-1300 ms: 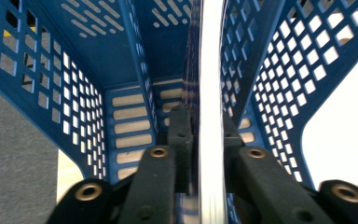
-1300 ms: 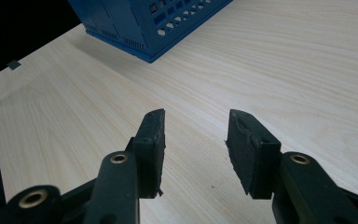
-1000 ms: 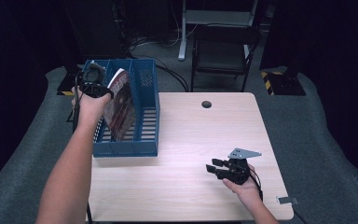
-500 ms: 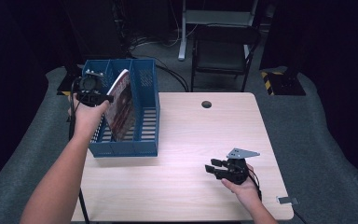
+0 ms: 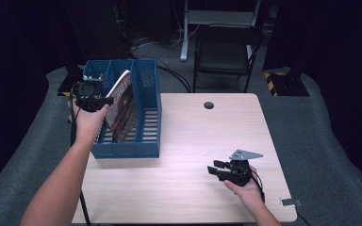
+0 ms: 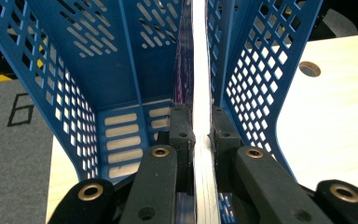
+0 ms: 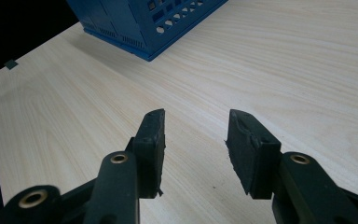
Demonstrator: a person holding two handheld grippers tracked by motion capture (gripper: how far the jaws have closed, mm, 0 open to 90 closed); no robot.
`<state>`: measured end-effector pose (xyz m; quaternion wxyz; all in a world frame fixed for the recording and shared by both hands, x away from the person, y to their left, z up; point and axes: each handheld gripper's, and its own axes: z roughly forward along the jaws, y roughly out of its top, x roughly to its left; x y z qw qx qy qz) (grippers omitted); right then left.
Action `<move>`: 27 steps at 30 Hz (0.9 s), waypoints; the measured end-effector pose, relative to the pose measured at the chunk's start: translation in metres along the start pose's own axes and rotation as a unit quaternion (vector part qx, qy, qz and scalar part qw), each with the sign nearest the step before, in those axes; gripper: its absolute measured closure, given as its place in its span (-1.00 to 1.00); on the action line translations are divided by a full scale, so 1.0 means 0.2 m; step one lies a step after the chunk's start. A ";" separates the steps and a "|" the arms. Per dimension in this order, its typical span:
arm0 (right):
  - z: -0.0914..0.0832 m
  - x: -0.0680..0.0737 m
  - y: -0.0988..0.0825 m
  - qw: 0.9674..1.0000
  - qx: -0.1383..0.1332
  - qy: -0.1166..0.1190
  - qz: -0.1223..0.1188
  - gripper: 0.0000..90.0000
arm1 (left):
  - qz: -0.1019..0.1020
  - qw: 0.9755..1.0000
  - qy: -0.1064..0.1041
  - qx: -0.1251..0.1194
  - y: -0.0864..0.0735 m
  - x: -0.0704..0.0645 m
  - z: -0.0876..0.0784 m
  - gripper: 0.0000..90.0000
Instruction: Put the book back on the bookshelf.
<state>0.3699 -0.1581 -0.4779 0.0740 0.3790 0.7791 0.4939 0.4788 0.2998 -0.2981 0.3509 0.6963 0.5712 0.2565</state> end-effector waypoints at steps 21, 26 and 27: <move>0.00 0.00 0.00 1.000 0.000 -0.003 0.003 0.26 | -0.003 1.000 0.004 0.003 0.07 0.05 0.02 0.87; 0.00 0.00 0.00 1.000 0.001 -0.001 0.000 0.26 | -0.009 1.000 0.005 0.001 0.09 0.06 0.03 0.87; 0.00 0.00 0.00 1.000 0.002 -0.001 0.002 0.26 | -0.007 1.000 0.006 0.000 0.10 0.06 0.03 0.87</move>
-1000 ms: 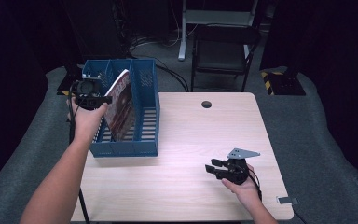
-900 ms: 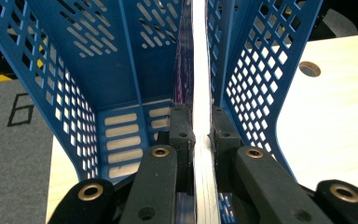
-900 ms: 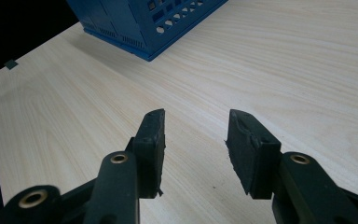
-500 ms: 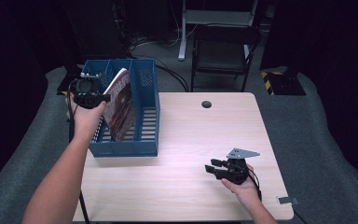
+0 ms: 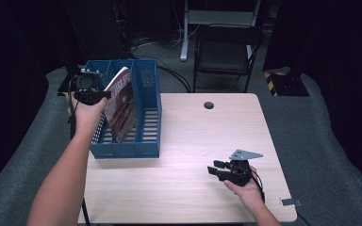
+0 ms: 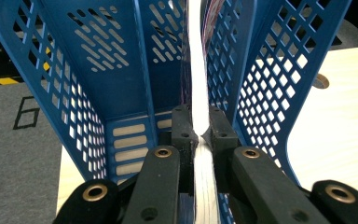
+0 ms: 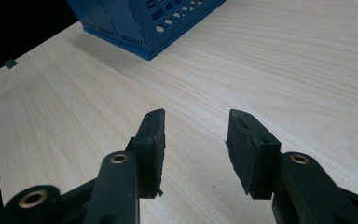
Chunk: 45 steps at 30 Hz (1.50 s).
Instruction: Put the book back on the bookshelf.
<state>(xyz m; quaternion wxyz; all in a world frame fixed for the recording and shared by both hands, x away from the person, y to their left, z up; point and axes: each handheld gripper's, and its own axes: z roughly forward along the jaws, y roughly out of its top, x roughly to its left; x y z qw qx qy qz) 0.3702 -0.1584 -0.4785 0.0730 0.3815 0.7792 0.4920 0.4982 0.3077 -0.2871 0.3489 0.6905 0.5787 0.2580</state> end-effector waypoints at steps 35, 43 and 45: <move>-0.01 -0.01 0.00 1.000 -0.003 0.004 -0.002 0.27 | -0.078 0.993 0.069 -0.061 0.01 0.02 0.15 0.87; -0.01 -0.01 0.00 1.000 -0.001 0.004 -0.004 0.27 | -0.088 0.991 0.069 -0.067 -0.01 0.00 0.15 0.87; -0.01 -0.01 0.00 1.000 -0.001 0.004 -0.002 0.27 | -0.091 0.992 0.063 -0.066 -0.01 0.01 0.15 0.86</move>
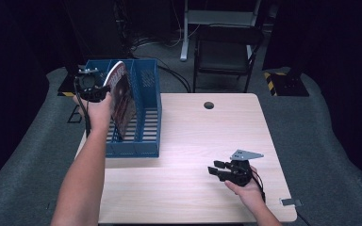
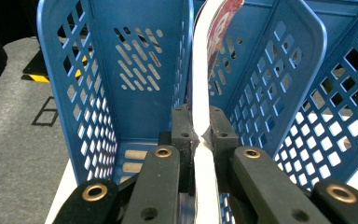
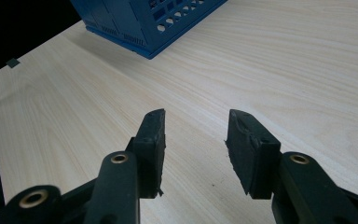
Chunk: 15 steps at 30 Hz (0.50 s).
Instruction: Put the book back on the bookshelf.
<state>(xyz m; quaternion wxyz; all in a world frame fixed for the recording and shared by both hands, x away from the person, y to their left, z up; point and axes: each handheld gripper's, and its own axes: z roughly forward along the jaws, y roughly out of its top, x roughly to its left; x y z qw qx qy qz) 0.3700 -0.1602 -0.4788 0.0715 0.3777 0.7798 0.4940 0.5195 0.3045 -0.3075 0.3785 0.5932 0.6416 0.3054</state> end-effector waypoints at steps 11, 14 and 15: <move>0.00 0.01 0.00 1.000 0.000 -0.001 -0.003 0.27 | 0.002 0.999 -0.032 0.009 -0.01 0.04 0.00 0.72; 0.01 0.01 0.00 1.000 0.003 0.001 -0.004 0.27 | 0.007 0.999 -0.031 0.016 -0.01 0.04 0.01 0.63; 0.01 0.01 0.00 1.000 0.003 0.001 -0.004 0.27 | 0.008 0.999 -0.033 0.017 -0.02 0.04 0.01 0.60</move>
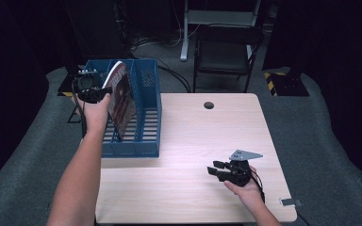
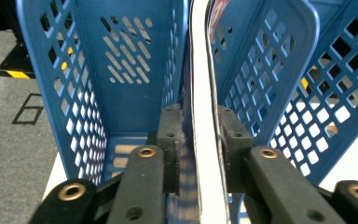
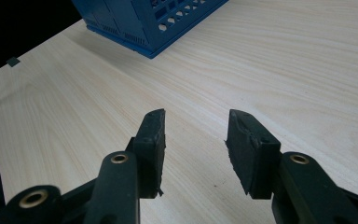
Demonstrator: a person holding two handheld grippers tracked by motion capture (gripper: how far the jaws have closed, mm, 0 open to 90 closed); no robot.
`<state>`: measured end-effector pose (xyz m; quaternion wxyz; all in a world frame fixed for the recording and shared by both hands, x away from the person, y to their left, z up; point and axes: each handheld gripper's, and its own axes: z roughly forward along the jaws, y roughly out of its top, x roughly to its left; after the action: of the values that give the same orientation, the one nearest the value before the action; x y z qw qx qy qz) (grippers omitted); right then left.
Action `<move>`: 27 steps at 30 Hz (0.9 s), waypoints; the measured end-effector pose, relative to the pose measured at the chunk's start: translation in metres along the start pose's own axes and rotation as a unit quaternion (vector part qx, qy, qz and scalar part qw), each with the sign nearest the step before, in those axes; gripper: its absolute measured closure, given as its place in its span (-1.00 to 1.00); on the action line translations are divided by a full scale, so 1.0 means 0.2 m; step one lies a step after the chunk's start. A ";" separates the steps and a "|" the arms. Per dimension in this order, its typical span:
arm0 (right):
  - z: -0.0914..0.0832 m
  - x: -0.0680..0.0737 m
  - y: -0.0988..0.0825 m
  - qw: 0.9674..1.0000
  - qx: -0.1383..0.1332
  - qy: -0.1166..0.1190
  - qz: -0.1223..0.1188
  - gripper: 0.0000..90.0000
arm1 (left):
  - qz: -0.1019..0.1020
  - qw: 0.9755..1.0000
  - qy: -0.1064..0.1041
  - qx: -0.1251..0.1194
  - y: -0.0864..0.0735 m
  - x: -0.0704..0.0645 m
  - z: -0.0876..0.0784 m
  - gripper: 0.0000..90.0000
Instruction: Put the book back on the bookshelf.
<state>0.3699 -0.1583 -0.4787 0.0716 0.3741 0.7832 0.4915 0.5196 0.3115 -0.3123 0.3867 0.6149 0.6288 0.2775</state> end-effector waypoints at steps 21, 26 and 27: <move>0.00 0.00 0.00 1.000 0.001 -0.001 0.002 0.27 | 0.004 1.000 -0.015 0.007 -0.01 0.00 0.00 0.11; 0.01 0.00 0.00 1.000 0.001 0.000 0.003 0.27 | 0.009 1.000 -0.018 0.006 -0.01 -0.01 -0.01 0.09; 0.01 0.00 0.00 1.000 0.002 -0.001 0.000 0.27 | 0.009 1.000 -0.019 0.005 -0.01 -0.01 -0.01 0.08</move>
<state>0.3701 -0.1569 -0.4795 0.0715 0.3749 0.7838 0.4900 0.5171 0.3105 -0.3123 0.3927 0.6279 0.6172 0.2659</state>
